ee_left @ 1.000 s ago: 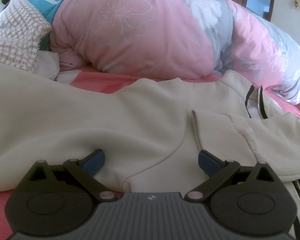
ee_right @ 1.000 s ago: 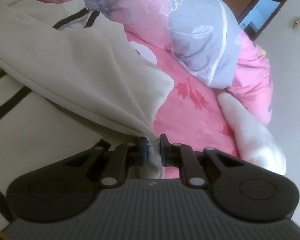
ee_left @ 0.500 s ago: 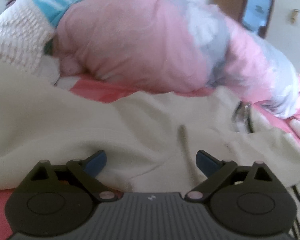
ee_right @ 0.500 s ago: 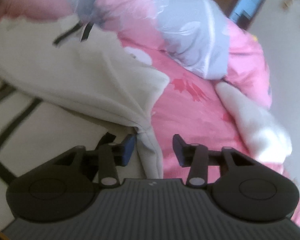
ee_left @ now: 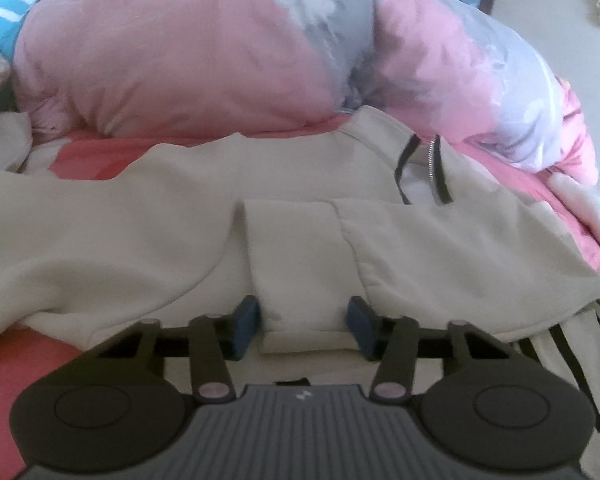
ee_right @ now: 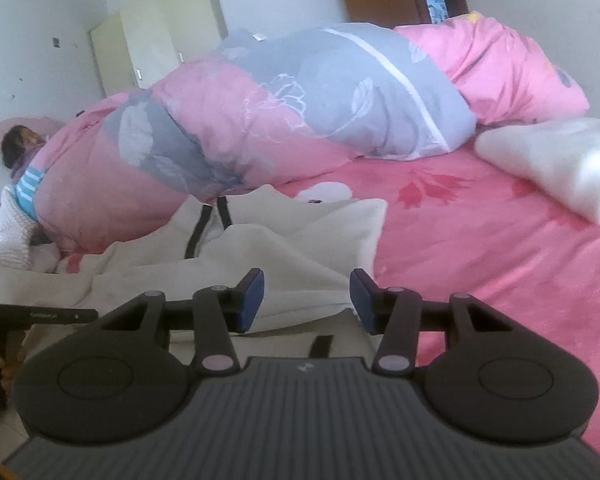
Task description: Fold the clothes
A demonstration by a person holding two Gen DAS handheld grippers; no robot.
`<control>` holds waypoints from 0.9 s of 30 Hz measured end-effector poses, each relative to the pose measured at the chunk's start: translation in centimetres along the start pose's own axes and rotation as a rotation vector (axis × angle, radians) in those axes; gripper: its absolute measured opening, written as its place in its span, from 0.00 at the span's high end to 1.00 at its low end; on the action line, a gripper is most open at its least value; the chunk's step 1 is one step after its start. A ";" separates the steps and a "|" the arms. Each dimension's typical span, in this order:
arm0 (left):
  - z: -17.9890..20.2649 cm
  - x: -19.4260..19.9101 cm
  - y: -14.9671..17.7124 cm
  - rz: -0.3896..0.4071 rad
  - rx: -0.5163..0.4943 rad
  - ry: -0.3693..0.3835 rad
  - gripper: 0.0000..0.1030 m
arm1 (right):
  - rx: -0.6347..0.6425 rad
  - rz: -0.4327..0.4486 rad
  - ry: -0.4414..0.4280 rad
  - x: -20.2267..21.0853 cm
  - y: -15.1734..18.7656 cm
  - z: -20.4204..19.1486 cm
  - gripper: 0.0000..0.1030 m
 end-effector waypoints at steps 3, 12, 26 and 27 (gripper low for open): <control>-0.3 0.2 -0.2 0.001 0.008 -0.041 0.89 | -0.036 0.018 -0.023 -0.1 0.4 0.7 0.54; -1.8 2.8 -1.0 0.017 0.061 -0.063 0.92 | -0.161 0.057 -0.042 -0.2 1.3 3.7 0.54; -2.5 2.4 1.1 0.001 0.044 -0.115 0.91 | -0.228 0.037 -0.038 -0.8 2.1 5.7 0.53; -2.5 2.6 1.1 -0.001 0.038 -0.117 0.88 | -0.231 0.035 -0.036 -0.8 2.1 5.8 0.53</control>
Point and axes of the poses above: each gripper's, at about its wrist camera, not at the fingertips, and x roughly against the way its jaws point, z to its right, y to its underside, the point moved 6 cm from there along -x, roughly the way its jaws point, and after that the axes turned 4 degrees about -y, right-handed, at the moved point
